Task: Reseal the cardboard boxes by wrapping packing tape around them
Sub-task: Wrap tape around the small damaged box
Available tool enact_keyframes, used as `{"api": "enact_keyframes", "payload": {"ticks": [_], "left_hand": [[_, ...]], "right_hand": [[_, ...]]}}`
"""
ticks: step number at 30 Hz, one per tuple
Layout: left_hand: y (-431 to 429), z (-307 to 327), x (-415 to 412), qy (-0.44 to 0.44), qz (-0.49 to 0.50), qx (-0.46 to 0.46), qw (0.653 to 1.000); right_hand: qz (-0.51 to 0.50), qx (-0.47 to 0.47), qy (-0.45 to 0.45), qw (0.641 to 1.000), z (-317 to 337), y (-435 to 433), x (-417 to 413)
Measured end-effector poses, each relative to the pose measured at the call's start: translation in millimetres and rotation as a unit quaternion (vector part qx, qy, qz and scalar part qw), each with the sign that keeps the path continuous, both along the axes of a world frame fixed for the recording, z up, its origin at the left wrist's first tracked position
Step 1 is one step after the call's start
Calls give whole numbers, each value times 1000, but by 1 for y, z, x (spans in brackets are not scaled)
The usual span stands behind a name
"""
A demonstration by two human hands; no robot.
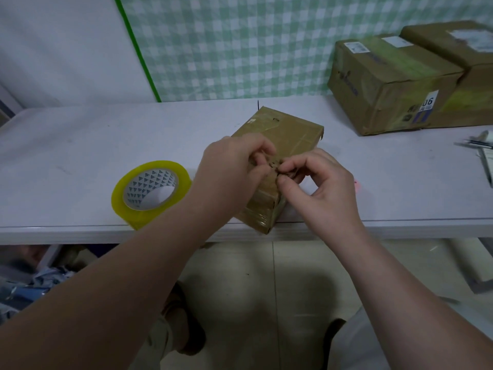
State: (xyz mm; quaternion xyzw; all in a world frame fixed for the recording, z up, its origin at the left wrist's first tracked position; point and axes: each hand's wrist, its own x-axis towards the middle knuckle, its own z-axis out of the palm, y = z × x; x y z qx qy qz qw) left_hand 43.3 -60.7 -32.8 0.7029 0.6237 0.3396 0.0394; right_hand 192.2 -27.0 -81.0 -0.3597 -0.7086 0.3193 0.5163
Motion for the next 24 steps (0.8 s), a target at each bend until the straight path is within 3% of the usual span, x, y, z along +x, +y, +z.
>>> {"api": "enact_keyframes", "payload": {"ticks": [5, 12, 19, 24], "left_hand": [[-8, -6, -17, 75, -15, 47, 996], [-9, -12, -21, 153, -84, 16, 985], [-12, -18, -17, 197, -61, -2, 979], [-19, -18, -6, 206, -19, 11, 978]], "right_hand": [[-11, 1, -3, 1000, 1, -1, -1], [-29, 25, -27, 999, -2, -2, -1], [-53, 120, -226, 965, -5, -10, 0], [-38, 123, -278, 952, -2, -10, 5]]}}
